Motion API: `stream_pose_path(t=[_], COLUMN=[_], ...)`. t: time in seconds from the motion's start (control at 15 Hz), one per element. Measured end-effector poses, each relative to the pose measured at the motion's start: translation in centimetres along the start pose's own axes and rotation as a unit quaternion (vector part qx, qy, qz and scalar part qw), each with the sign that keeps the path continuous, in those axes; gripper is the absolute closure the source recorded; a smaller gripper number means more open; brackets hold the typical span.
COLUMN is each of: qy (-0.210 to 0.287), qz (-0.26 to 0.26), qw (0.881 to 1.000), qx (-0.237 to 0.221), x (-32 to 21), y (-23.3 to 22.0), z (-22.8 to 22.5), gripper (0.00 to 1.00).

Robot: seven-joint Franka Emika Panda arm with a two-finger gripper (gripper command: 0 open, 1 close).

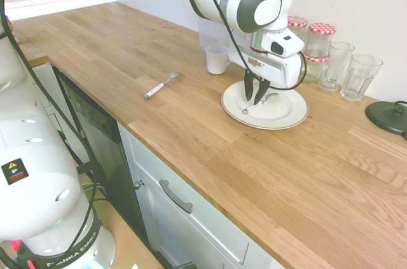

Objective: Put the spoon into the plate

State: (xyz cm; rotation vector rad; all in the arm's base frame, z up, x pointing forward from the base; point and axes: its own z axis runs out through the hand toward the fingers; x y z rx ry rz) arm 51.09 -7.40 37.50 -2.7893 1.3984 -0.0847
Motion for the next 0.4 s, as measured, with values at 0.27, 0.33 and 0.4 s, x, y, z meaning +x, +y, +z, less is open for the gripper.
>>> stream_pose_path(t=[0.27, 0.33, 0.4], qy=[0.001, 0.000, 0.000], qz=[-0.012, -0.027, -0.043], qw=[1.000, 1.000, 0.999], qx=[0.002, 0.003, 0.003], x=[-1.1, -2.6, -4.7], y=[-0.7, -1.3, -2.2], z=[-1.5, -3.0, -4.8], gripper=[0.00, 0.00, 0.00])
